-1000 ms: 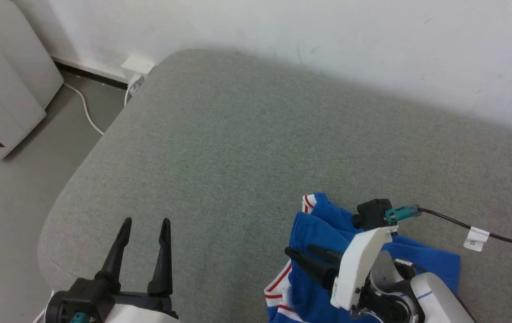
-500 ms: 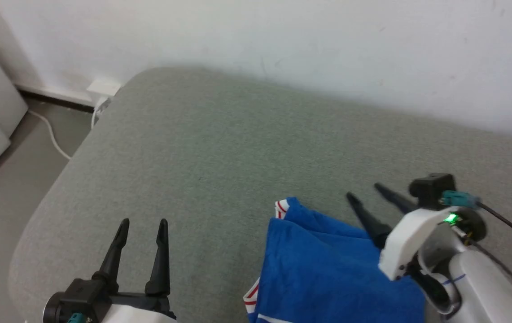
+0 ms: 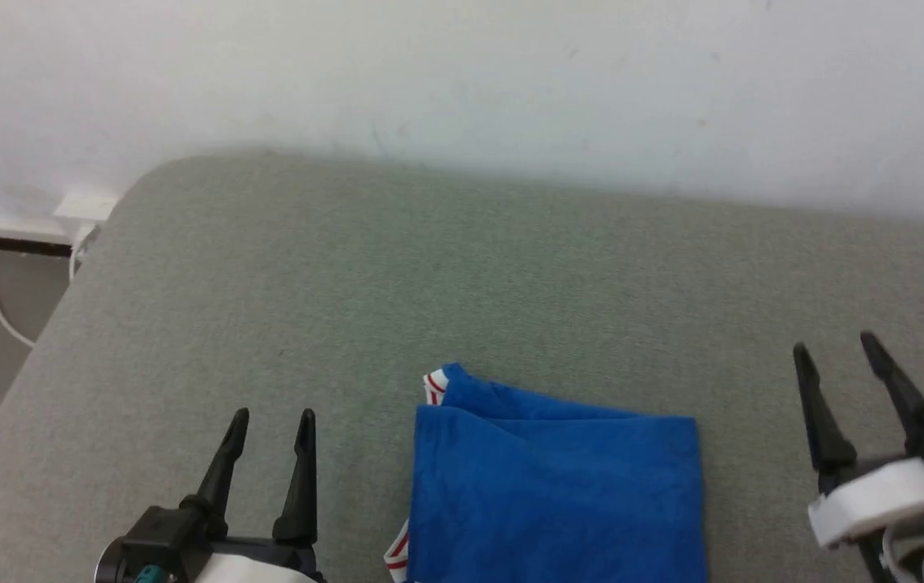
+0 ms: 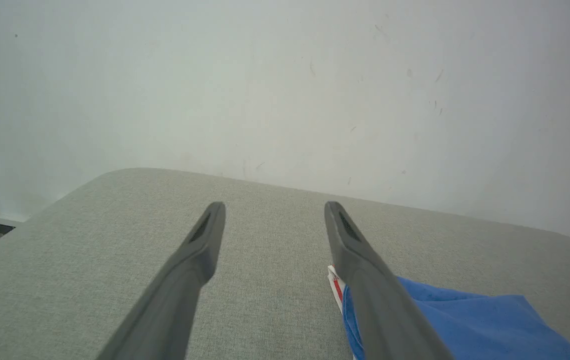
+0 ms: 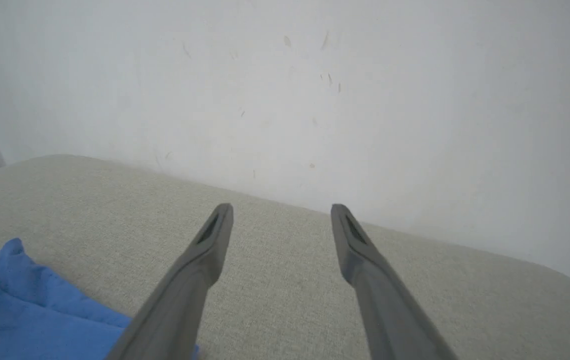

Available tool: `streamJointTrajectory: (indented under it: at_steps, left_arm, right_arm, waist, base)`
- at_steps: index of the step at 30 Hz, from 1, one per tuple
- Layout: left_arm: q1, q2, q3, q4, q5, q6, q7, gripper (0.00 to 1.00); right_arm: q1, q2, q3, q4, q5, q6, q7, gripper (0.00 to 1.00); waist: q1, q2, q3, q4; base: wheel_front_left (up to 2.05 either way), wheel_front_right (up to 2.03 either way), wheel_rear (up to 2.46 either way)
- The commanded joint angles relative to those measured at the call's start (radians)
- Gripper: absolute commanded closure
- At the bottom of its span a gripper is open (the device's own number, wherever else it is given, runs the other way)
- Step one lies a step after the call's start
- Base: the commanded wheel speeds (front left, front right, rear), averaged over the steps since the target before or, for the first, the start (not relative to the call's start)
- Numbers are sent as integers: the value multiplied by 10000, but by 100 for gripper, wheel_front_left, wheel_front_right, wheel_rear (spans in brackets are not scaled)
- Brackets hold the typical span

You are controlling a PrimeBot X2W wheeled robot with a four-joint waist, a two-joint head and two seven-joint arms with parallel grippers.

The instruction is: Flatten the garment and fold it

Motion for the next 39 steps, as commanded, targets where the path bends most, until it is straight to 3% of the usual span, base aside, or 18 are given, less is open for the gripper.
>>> streamJointTrajectory:
  at_steps: [1, 10, 14, 23, 27, 32, 39]
  left_arm:
    - [-143, -24, -11, 81, -8, -78, -47, 0]
    - [-306, -24, -125, 279, 133, -123, -47, 0]
    - [-374, -24, -209, 428, 46, -134, -47, 0]
    - [-520, -24, -255, 465, 111, -147, -47, 0]
    - [-618, -24, -267, 443, 145, -150, -47, 0]
    - [-746, -24, -343, 435, 166, -153, -47, 0]
    - [-858, -24, -417, 429, 125, -155, -47, 0]
  right_arm:
    - [415, 189, -128, -205, -156, -7, -126, 0]
    - [1364, 411, -234, -526, -96, -7, 356, 0]
    - [1374, 166, 318, -656, 1391, -7, 1324, 0]
    - [1585, -1498, 1777, -1658, 6032, -7, 4856, 0]
    - [1456, -1735, 2043, -1727, 7246, -7, 6050, 0]
    - [953, -1568, 2585, -1248, 7789, -7, 7021, 0]
    - [191, -1164, 3089, -241, 7748, -7, 7243, 0]
  waist:
    - [0, 0, 104, -346]
    - [0, 0, 344, -736]
    - [0, 0, 477, -751]
    - [0, 0, 833, -536]
    - [0, 0, 989, -397]
    - [0, 0, 1144, -179]
    - [0, 0, 1256, 106]
  base:
    - [0, 0, 0]
    - [0, 0, 0]
    - [0, 0, 0]
    - [0, 0, 0]
    - [0, 0, 0]
    - [0, 0, 0]
    - [0, 0, 0]
